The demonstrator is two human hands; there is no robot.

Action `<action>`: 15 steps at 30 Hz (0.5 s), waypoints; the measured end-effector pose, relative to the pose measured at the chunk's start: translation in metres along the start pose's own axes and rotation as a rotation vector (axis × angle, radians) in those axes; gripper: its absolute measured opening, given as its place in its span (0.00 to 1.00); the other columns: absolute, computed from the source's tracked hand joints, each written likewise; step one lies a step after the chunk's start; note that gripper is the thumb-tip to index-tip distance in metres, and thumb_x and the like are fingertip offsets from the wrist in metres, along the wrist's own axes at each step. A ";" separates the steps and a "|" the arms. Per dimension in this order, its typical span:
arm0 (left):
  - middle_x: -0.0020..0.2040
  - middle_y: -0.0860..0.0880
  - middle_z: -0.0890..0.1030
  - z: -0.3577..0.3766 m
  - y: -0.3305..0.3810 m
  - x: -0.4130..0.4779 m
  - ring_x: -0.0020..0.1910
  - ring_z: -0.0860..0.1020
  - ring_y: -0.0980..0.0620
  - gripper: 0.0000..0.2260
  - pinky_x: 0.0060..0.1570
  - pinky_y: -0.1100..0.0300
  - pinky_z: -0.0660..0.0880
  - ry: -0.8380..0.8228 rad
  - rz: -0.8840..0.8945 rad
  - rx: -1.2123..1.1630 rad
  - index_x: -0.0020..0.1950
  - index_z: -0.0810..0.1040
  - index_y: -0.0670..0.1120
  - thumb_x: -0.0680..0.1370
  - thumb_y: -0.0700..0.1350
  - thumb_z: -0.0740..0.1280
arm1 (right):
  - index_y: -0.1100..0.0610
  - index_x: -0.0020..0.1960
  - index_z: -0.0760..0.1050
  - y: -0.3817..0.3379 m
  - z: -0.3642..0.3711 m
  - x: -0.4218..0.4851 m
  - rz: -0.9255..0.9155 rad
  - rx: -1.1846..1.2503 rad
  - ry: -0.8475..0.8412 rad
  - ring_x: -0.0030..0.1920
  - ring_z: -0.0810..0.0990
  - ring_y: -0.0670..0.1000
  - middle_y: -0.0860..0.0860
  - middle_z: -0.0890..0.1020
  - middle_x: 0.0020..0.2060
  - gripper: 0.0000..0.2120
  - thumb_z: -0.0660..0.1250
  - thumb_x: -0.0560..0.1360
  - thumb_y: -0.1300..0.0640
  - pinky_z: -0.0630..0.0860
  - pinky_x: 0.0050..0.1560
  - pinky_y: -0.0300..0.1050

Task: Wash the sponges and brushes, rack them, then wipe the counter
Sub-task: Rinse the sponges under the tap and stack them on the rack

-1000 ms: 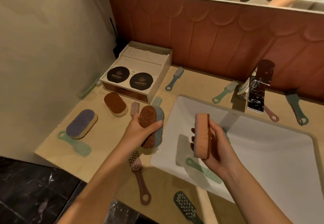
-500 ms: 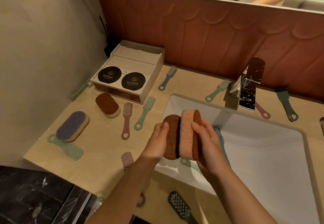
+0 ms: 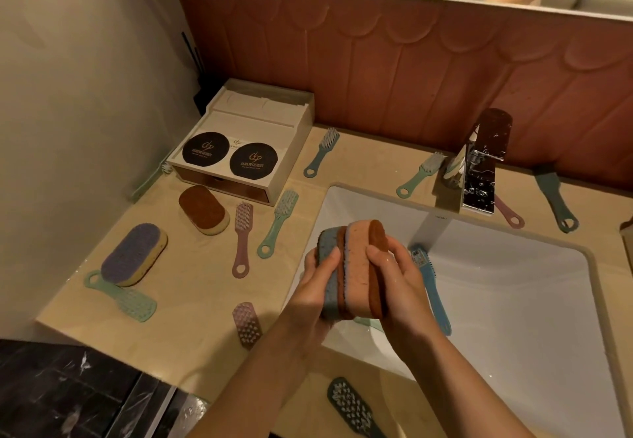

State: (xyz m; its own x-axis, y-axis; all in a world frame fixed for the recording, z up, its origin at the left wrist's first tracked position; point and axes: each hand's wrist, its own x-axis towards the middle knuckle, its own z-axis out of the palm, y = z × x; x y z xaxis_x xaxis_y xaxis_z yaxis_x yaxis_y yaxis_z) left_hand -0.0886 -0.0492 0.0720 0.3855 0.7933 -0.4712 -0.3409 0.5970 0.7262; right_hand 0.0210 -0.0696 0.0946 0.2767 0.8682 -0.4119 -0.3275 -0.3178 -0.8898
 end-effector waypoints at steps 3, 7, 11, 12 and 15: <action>0.62 0.42 0.78 -0.002 0.003 0.003 0.57 0.80 0.44 0.32 0.55 0.49 0.78 -0.015 -0.009 0.030 0.73 0.62 0.51 0.71 0.57 0.65 | 0.46 0.59 0.72 0.002 0.003 0.000 -0.002 -0.034 0.009 0.52 0.80 0.51 0.48 0.78 0.53 0.13 0.64 0.75 0.52 0.79 0.55 0.54; 0.61 0.43 0.79 -0.006 0.005 0.003 0.57 0.80 0.45 0.29 0.56 0.50 0.77 -0.034 -0.016 0.045 0.72 0.65 0.49 0.72 0.55 0.63 | 0.45 0.60 0.70 0.003 0.006 0.002 0.009 -0.076 -0.026 0.54 0.79 0.50 0.46 0.77 0.53 0.13 0.63 0.76 0.50 0.77 0.58 0.54; 0.59 0.45 0.80 -0.007 0.010 0.003 0.56 0.81 0.47 0.25 0.53 0.52 0.79 -0.047 0.010 0.081 0.67 0.68 0.52 0.72 0.51 0.69 | 0.47 0.63 0.68 -0.001 0.000 0.005 0.020 -0.197 -0.141 0.53 0.79 0.46 0.46 0.77 0.55 0.16 0.62 0.76 0.49 0.78 0.49 0.40; 0.57 0.47 0.80 -0.009 0.011 0.003 0.54 0.81 0.48 0.22 0.51 0.53 0.79 -0.037 0.022 0.099 0.64 0.69 0.54 0.71 0.50 0.70 | 0.47 0.62 0.69 -0.003 -0.003 0.006 0.018 -0.236 -0.176 0.52 0.79 0.44 0.46 0.77 0.55 0.16 0.63 0.75 0.47 0.77 0.45 0.36; 0.54 0.50 0.81 -0.015 0.015 0.006 0.51 0.82 0.52 0.19 0.46 0.61 0.79 -0.038 0.067 0.194 0.61 0.70 0.54 0.73 0.45 0.69 | 0.47 0.60 0.72 -0.008 -0.013 0.010 0.009 -0.333 -0.236 0.56 0.77 0.43 0.46 0.78 0.58 0.22 0.63 0.70 0.40 0.73 0.47 0.34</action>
State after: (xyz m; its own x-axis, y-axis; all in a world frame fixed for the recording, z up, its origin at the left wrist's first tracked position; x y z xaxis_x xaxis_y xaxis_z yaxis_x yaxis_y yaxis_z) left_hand -0.1040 -0.0333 0.0731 0.4012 0.8230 -0.4021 -0.1968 0.5062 0.8397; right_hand 0.0385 -0.0633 0.0954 0.0472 0.9162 -0.3980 -0.0081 -0.3981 -0.9173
